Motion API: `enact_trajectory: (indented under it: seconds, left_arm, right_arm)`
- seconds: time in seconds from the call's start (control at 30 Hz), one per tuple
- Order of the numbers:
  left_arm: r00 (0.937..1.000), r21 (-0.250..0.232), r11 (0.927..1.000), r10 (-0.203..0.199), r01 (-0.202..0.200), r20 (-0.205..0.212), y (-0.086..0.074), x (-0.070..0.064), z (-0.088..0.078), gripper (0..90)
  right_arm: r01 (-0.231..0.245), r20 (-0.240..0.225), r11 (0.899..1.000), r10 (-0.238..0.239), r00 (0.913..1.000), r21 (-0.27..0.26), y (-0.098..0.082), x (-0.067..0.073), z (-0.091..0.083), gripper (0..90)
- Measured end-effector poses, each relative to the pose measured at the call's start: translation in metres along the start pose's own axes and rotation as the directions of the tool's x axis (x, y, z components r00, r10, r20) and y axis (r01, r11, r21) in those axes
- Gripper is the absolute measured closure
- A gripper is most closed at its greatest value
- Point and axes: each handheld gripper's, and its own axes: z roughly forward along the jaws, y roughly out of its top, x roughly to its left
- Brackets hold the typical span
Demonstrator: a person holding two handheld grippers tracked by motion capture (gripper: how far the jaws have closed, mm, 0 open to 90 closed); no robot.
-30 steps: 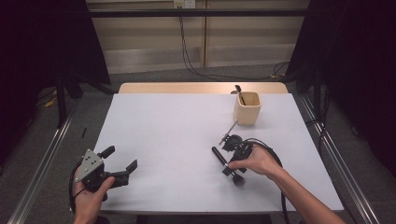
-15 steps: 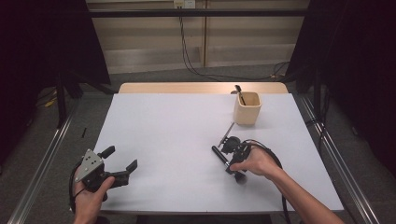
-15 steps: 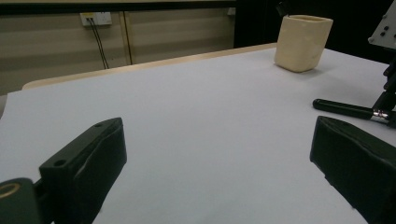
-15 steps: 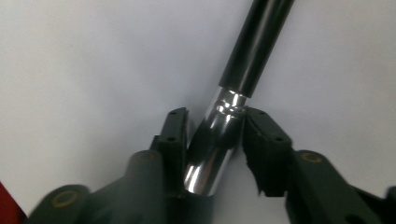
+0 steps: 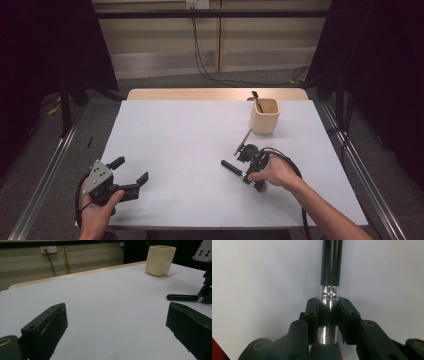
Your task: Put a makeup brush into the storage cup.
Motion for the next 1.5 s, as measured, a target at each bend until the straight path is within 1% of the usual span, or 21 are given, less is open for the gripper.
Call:
enact_trajectory:
  seconds: [0.17, 0.23, 0.3, 0.4, 0.53, 0.57, 0.67, 0.73, 0.83, 0.93, 1.0, 1.03, 1.13, 1.2, 1.23, 1.27, 1.3, 1.33, 1.4, 1.47, 1.5]
  left_arm:
    - [1.0000, 0.000, 1.0000, -0.002, 0.002, -0.004, 0.000, 0.000, 0.000, 3.6]
    - [1.0000, -0.001, 1.0000, -0.003, 0.003, -0.004, 0.000, 0.000, 0.000, 3.6]
    - [1.0000, 0.001, 1.0000, 0.000, 0.000, -0.002, 0.000, 0.000, 0.000, 3.6]
    - [1.0000, 0.003, 1.0000, 0.002, -0.002, -0.001, 0.000, 0.000, 0.000, 3.6]
    - [1.0000, 0.003, 1.0000, -0.001, 0.001, -0.003, 0.000, 0.000, -0.001, 3.6]
    - [1.0000, 0.003, 1.0000, -0.002, 0.002, -0.002, 0.000, 0.000, -0.001, 3.6]
    - [1.0000, 0.003, 1.0000, 0.001, -0.001, -0.003, 0.000, 0.000, -0.001, 3.6]
    - [1.0000, 0.004, 1.0000, 0.000, 0.000, -0.003, 0.000, 0.000, -0.001, 3.6]
    - [1.0000, 0.006, 1.0000, -0.002, 0.003, -0.007, 0.000, 0.001, -0.001, 3.6]
    - [1.0000, 0.011, 0.9999, 0.000, 0.000, -0.006, 0.000, 0.001, -0.001, 3.5]
    - [1.0000, 0.013, 0.9999, 0.002, -0.002, -0.003, 0.000, 0.001, -0.001, 3.5]
    - [1.0000, 0.014, 0.9999, 0.003, -0.003, -0.001, 0.000, 0.001, -0.001, 3.5]
    - [1.0000, 0.015, 0.9999, 0.004, -0.004, 0.001, 0.001, 0.001, -0.001, 3.5]
    - [1.0000, 0.018, 0.9998, 0.004, -0.004, 0.009, 0.001, 0.002, -0.001, 3.7]
    - [0.9999, 0.019, 0.9998, 0.004, -0.004, 0.015, 0.001, 0.001, -0.001, 3.9]
    - [0.9998, 0.019, 0.9998, 0.007, -0.007, 0.017, 0.001, 0.001, -0.001, 4.0]
    - [0.9998, 0.018, 0.9998, 0.008, -0.008, 0.017, 0.001, 0.001, -0.001, 4.0]
    - [0.9998, 0.017, 0.9998, 0.007, -0.008, 0.019, 0.001, 0.001, -0.001, 4.0]
    - [0.9997, 0.015, 0.9999, 0.007, -0.008, 0.024, 0.001, 0.000, -0.001, 3.9]
    - [0.9994, 0.010, 0.9999, 0.010, -0.010, 0.032, 0.002, 0.000, -0.001, 3.8]
    - [0.9994, 0.009, 0.9999, 0.007, -0.007, 0.035, 0.002, 0.000, -0.001, 3.6]
  right_arm:
    - [-0.032, -0.014, 0.999, 0.032, 0.9994, -0.030, -0.006, -0.001, -0.002, 71.5]
    - [-0.031, -0.013, 0.999, 0.030, 0.9995, -0.041, -0.008, -0.003, -0.003, 71.5]
    - [-0.048, -0.018, 0.997, 0.047, 0.9987, -0.060, -0.010, -0.004, -0.005, 71.5]
    - [-0.058, -0.026, 0.994, 0.056, 0.9981, -0.091, -0.012, -0.005, -0.011, 71.5]
    - [-0.052, -0.026, 0.990, 0.049, 0.9984, -0.128, -0.014, -0.003, -0.015, 71.5]
    - [-0.040, -0.024, 0.989, 0.037, 0.9990, -0.140, -0.014, -0.004, -0.016, 71.5]
    - [-0.038, -0.027, 0.981, 0.034, 0.9991, -0.191, -0.015, -0.004, -0.021, 71.5]
    - [-0.040, -0.035, 0.972, 0.032, 0.9988, -0.233, -0.016, -0.004, -0.025, 71.5]
    - [-0.033, -0.041, 0.955, 0.022, 0.9989, -0.295, -0.019, -0.004, -0.030, 71.5]
    - [-0.063, -0.051, 0.942, 0.049, 0.9975, -0.329, -0.021, -0.006, -0.031, 71.5]
    - [-0.078, -0.059, 0.927, 0.060, 0.9964, -0.367, -0.024, -0.009, -0.031, 71.5]
    - [-0.083, -0.061, 0.922, 0.064, 0.9961, -0.379, -0.025, -0.009, -0.032, 71.5]
    - [-0.084, -0.064, 0.898, 0.062, 0.9960, -0.431, -0.027, -0.010, -0.033, 71.5]
    - [-0.084, -0.068, 0.878, 0.058, 0.9960, -0.472, -0.029, -0.011, -0.035, 71.5]
    - [-0.081, -0.067, 0.869, 0.055, 0.9962, -0.488, -0.029, -0.011, -0.036, 71.5]
    - [-0.080, -0.068, 0.858, 0.053, 0.9963, -0.508, -0.030, -0.011, -0.037, 71.5]
    - [-0.084, -0.071, 0.849, 0.055, 0.9960, -0.521, -0.030, -0.011, -0.037, 71.5]
    - [-0.080, -0.069, 0.838, 0.050, 0.9964, -0.540, -0.031, -0.011, -0.038, 71.5]
    - [-0.058, -0.058, 0.822, 0.031, 0.9979, -0.567, -0.031, -0.010, -0.039, 71.5]
    - [-0.048, -0.063, 0.803, 0.013, 0.9979, -0.594, -0.032, -0.009, -0.040, 71.4]
    - [-0.036, -0.060, 0.791, -0.001, 0.9982, -0.610, -0.032, -0.009, -0.040, 71.5]
